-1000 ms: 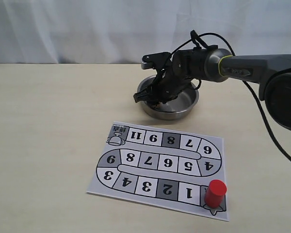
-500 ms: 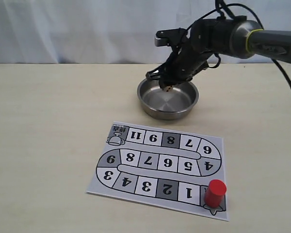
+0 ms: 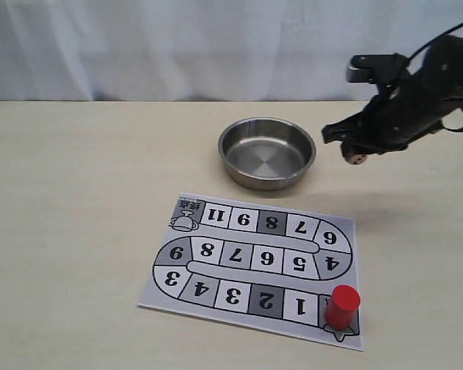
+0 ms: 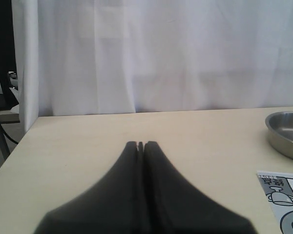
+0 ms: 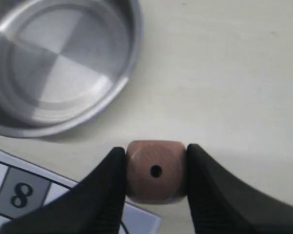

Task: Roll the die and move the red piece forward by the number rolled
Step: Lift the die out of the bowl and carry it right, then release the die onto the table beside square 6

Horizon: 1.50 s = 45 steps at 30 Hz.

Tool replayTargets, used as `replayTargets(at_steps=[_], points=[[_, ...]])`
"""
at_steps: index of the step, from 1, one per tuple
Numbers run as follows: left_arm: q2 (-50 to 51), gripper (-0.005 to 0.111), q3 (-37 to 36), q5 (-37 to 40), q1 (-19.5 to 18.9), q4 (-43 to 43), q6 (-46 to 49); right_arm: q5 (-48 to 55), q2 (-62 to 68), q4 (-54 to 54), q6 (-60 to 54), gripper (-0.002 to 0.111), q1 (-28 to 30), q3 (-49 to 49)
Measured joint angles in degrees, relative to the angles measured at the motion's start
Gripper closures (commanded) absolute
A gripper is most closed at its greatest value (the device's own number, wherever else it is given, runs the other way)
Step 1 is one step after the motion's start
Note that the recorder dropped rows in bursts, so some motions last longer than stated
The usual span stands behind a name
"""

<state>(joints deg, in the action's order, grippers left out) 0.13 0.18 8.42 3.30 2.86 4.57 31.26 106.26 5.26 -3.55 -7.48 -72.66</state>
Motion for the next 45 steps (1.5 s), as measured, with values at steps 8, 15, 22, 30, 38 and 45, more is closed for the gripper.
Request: replayTargets(at_steps=[8, 15, 22, 30, 38, 45], points=[[0.0, 0.107, 0.0, 0.0, 0.0, 0.0, 0.0, -0.5, -6.5, -1.1, -0.7, 0.104, 13.4, 8.2], [0.0, 0.107, 0.0, 0.0, 0.0, 0.0, 0.0, -1.4, -5.5, -5.6, -3.3, 0.104, 17.5, 11.8], [0.0, 0.107, 0.0, 0.0, 0.0, 0.0, 0.0, -2.7, -1.9, -4.3, -4.1, 0.085, 17.5, 11.9], [0.0, 0.107, 0.0, 0.0, 0.0, 0.0, 0.0, 2.0, 1.8, 27.8, -25.6, 0.029, 17.5, 10.7], [0.0, 0.107, 0.0, 0.0, 0.0, 0.0, 0.0, -0.3, 1.8, 35.5, -28.8, 0.030, 17.5, 10.1], [0.0, 0.107, 0.0, 0.0, 0.0, 0.0, 0.0, -0.6, 1.8, 35.6, -28.8, 0.030, 17.5, 10.1]])
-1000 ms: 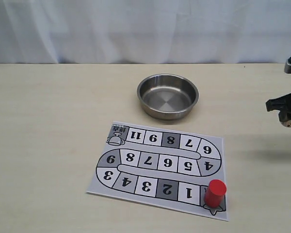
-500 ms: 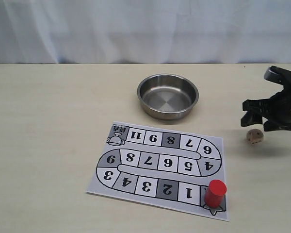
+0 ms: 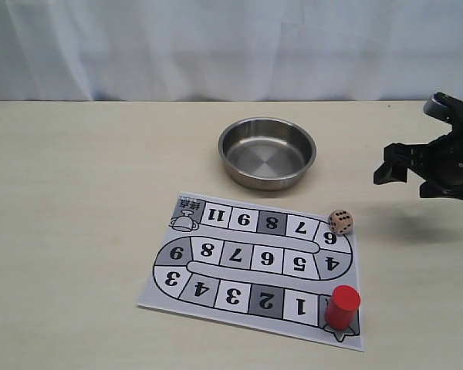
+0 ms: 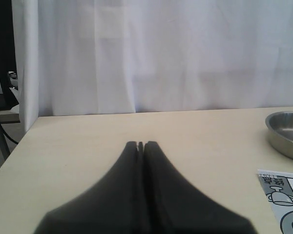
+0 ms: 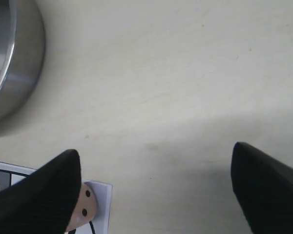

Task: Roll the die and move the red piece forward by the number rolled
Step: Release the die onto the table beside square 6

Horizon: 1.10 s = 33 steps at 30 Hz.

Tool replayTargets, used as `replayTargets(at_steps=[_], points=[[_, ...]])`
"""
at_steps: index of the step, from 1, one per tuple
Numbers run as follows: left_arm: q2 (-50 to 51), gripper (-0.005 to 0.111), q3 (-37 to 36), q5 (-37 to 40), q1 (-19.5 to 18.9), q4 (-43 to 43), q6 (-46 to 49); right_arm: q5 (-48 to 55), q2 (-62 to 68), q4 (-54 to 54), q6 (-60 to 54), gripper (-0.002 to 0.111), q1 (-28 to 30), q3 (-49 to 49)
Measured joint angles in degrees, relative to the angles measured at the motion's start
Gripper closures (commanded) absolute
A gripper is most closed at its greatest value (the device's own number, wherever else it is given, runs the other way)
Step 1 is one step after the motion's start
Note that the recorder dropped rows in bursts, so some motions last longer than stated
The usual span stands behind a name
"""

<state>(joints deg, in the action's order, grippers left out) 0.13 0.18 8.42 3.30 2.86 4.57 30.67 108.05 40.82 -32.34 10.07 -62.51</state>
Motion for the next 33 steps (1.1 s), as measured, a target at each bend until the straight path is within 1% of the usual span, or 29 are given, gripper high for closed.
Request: replayTargets(at_steps=[4, 6, 11, 13, 15, 17, 25, 29, 33], points=[[0.0, 0.107, 0.0, 0.0, 0.0, 0.0, 0.0, 0.6, -0.1, -0.4, 0.0, 0.030, 0.0, 0.0], [0.0, 0.107, 0.0, 0.0, 0.0, 0.0, 0.0, 0.8, -0.8, -1.7, 0.1, 0.036, 0.0, 0.0], [0.0, 0.107, 0.0, 0.0, 0.0, 0.0, 0.0, 2.7, -4.5, -7.7, 1.4, 0.061, 0.0, 0.0], [0.0, 0.107, 0.0, 0.0, 0.0, 0.0, 0.0, 4.9, -6.2, -9.4, 2.5, 0.074, 0.0, 0.0], [0.0, 0.107, 0.0, 0.0, 0.0, 0.0, 0.0, 7.5, -7.6, -10.4, 3.1, 0.087, 0.0, 0.0], [0.0, 0.107, 0.0, 0.0, 0.0, 0.0, 0.0, 10.4, -9.1, -11.0, 3.3, 0.104, 0.0, 0.0], [0.0, 0.107, 0.0, 0.0, 0.0, 0.0, 0.0, 19.9, -13.6, -11.2, 3.5, 0.104, 0.0, 0.0], [0.0, 0.107, 0.0, 0.0, 0.0, 0.0, 0.0, 20.8, -16.8, -11.2, 3.5, 0.104, 0.0, 2.7], [0.0, 0.107, 0.0, 0.0, 0.0, 0.0, 0.0, 19.3, -21.4, -11.2, 3.3, 0.104, 0.0, 7.3]])
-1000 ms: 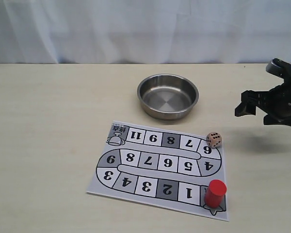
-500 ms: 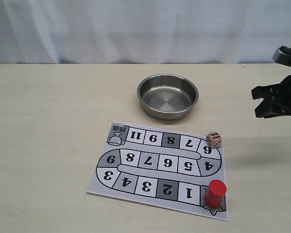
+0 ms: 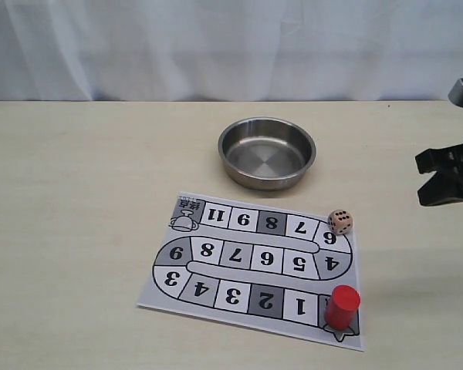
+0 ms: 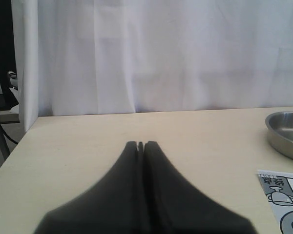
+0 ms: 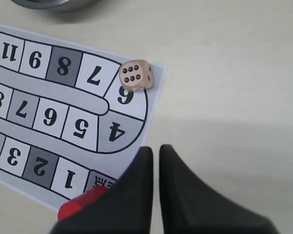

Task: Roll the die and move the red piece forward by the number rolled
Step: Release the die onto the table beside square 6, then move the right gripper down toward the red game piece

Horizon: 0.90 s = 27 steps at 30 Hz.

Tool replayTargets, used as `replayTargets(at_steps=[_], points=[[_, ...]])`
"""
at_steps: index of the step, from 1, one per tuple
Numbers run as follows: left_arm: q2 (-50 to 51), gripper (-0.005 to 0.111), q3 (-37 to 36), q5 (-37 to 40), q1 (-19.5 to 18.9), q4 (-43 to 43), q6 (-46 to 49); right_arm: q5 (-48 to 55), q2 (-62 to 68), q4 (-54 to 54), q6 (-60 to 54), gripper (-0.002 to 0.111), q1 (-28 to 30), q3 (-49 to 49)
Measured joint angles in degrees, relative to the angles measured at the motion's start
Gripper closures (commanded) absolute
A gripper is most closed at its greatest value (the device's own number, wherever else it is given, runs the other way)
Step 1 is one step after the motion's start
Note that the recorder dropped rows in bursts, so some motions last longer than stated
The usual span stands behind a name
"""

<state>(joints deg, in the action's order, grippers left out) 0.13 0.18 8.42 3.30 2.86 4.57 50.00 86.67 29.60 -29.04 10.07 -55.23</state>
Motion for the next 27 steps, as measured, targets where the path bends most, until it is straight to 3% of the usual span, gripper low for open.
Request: replayTargets(at_steps=[7, 16, 21, 27], points=[[0.0, 0.107, 0.0, 0.0, 0.0, 0.0, 0.0, -5.2, -6.3, -1.2, -2.1, 0.104, -1.2, 7.0], [0.0, 0.107, 0.0, 0.0, 0.0, 0.0, 0.0, -15.9, -4.2, -8.3, -3.3, 0.104, -14.7, 8.0], [0.0, 0.107, 0.0, 0.0, 0.0, 0.0, 0.0, -16.0, -0.9, -9.1, -3.3, 0.104, -18.0, 8.0], [0.0, 0.107, 0.0, 0.0, 0.0, 0.0, 0.0, -9.1, -2.3, -11.6, -4.1, 0.104, -19.9, 8.0]])
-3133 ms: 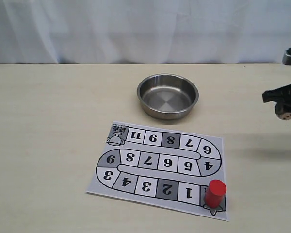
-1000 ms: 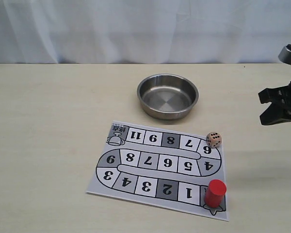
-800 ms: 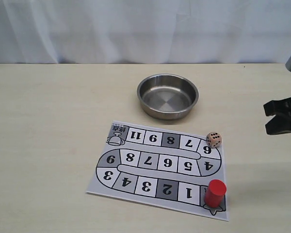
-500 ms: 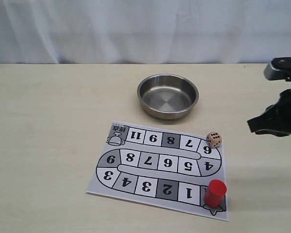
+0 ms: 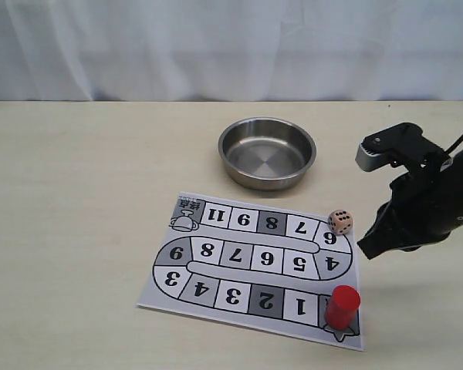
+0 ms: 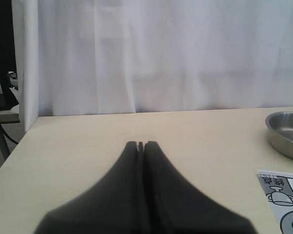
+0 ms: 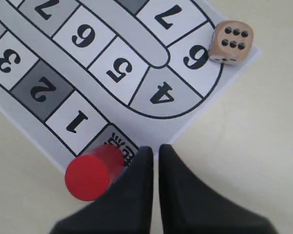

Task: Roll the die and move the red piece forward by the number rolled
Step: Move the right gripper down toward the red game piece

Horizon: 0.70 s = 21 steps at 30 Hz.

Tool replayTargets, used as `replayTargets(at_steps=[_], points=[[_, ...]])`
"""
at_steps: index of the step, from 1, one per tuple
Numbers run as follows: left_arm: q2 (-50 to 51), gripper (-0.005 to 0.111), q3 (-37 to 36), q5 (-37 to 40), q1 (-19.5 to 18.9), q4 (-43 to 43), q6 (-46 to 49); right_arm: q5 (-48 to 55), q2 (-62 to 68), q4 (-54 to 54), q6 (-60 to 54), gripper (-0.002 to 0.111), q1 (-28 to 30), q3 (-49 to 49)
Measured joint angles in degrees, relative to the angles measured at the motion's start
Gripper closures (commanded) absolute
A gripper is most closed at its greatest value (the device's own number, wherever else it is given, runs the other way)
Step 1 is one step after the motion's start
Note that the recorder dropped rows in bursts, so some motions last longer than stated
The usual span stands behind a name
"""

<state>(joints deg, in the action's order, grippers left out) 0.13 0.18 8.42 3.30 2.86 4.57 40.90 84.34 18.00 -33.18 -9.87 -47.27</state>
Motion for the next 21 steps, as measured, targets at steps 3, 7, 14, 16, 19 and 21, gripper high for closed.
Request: replayTargets(at_steps=[3, 7, 14, 16, 19, 21], points=[[0.0, 0.107, 0.0, 0.0, 0.0, 0.0, 0.0, -3.7, -2.0, -4.3, 2.8, 0.104, -0.2, 0.0], [0.0, 0.107, 0.0, 0.0, 0.0, 0.0, 0.0, -10.3, 2.6, -6.4, 4.1, 0.104, -0.2, 0.0], [0.0, 0.107, 0.0, 0.0, 0.0, 0.0, 0.0, -18.3, 14.7, -3.7, 9.9, 0.104, -0.2, 0.0], [0.0, 0.107, 0.0, 0.0, 0.0, 0.0, 0.0, -20.0, 16.6, -3.6, 11.3, 0.104, -0.2, 0.0], [0.0, 0.107, 0.0, 0.0, 0.0, 0.0, 0.0, -22.1, 18.4, -3.6, 11.6, 0.104, -0.2, 0.0], [0.0, 0.107, 0.0, 0.0, 0.0, 0.0, 0.0, -22.8, 19.3, -3.6, 11.9, 0.104, -0.2, 0.0]])
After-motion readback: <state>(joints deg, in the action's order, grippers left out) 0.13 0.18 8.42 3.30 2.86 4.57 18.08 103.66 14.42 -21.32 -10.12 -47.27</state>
